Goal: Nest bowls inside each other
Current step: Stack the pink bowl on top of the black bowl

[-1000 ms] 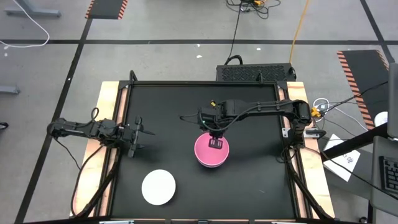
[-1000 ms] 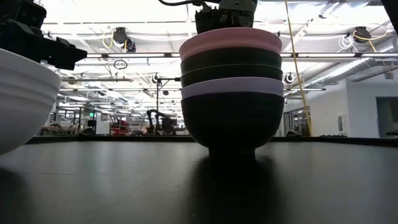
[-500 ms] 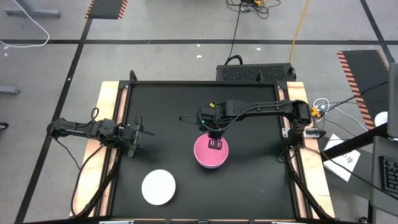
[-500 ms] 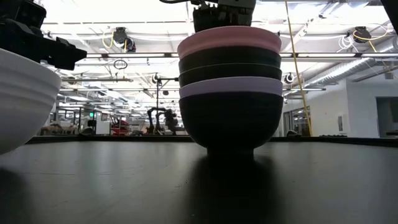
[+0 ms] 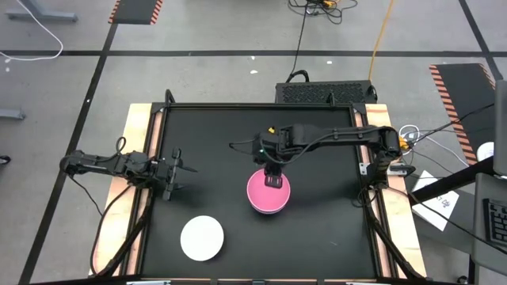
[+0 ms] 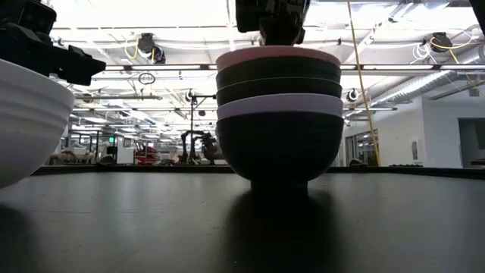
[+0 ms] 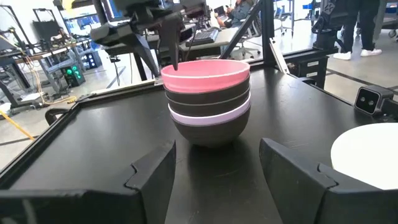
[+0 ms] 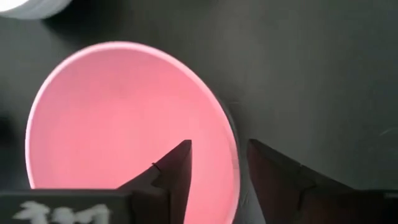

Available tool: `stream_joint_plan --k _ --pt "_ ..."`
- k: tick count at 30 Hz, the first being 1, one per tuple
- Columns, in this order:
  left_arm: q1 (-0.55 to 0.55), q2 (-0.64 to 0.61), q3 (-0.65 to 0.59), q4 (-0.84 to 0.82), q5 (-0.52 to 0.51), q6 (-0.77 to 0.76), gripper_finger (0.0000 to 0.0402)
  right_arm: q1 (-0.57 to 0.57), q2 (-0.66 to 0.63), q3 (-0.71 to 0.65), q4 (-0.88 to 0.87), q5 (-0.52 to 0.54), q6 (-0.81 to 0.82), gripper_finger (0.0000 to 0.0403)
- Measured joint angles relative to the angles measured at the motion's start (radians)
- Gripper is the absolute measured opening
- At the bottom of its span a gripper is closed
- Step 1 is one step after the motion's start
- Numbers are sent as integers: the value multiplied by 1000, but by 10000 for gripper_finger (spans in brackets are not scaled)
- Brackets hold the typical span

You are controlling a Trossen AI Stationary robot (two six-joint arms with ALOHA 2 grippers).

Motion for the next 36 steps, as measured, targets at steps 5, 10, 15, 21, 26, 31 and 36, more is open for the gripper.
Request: stream_joint_plan --k 5,10,15,21,26,31,36 --pt "0 0 0 0 0 -1 234 -18 -16 0 8 0 4 166" --pt "0 0 0 0 0 -1 234 -26 -13 0 32 0 -6 169" --pt "0 0 0 0 0 -1 234 -26 -5 0 56 -1 -19 169" --pt "0 0 0 0 2 -9 234 -34 -6 -51 92 -49 -4 169" --pt "0 0 0 0 2 -9 234 -32 -7 -109 142 -52 11 169" --pt "0 0 0 0 2 -9 234 -39 -6 -118 147 -51 19 169" --pt "0 0 0 0 2 -10 234 -37 -6 -117 145 -71 18 169"
